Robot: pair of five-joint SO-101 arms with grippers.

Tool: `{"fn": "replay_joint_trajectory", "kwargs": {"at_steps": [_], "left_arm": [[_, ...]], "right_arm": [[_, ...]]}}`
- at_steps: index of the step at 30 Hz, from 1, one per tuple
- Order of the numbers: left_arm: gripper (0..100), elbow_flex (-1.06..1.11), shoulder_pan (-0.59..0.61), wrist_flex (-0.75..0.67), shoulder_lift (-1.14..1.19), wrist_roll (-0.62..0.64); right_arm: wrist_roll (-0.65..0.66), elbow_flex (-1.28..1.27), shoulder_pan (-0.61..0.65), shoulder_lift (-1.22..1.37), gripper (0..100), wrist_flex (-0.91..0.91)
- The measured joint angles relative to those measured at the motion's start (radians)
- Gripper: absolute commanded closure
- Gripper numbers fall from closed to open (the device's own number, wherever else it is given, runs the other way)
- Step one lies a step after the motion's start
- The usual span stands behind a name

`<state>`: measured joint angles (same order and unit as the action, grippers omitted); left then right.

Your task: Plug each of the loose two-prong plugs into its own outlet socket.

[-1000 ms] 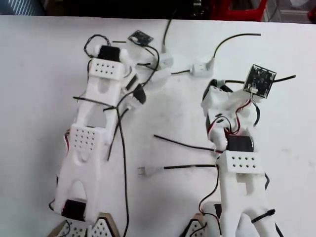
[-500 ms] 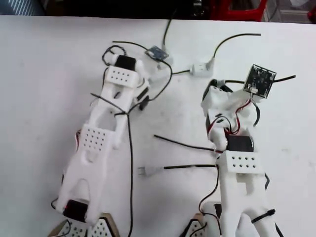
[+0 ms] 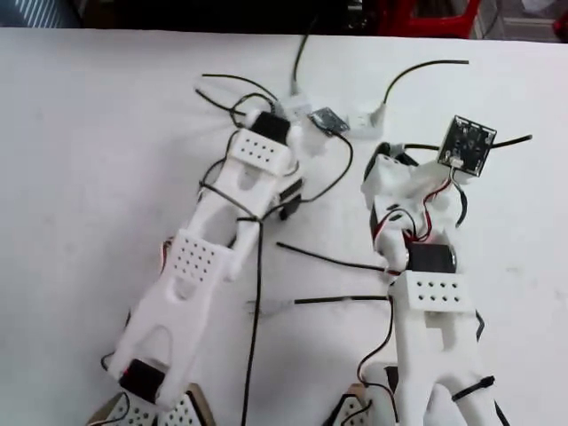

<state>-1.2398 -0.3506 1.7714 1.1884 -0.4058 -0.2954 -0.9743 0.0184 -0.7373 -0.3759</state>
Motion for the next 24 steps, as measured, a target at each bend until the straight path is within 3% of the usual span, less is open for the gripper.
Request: {"fn": "replay_joint_trajectory", "kwargs": {"at_steps": [10,18,24], "left_arm": [[73,0.000,-0.015,0.002,-0.017,0.000],[74,0.000,-0.012,0.011,-0.169,0.000],[74,0.083,0.072,0.012,-0.353,0.000]], "right_arm": [[0.005,0.000,0.000,0.000,98.1,0.000],[0.124,0.000,0.002,0.000,98.1,0.000],[0.292,0.003,0.049,0.015,98.1,-0.018]]}}
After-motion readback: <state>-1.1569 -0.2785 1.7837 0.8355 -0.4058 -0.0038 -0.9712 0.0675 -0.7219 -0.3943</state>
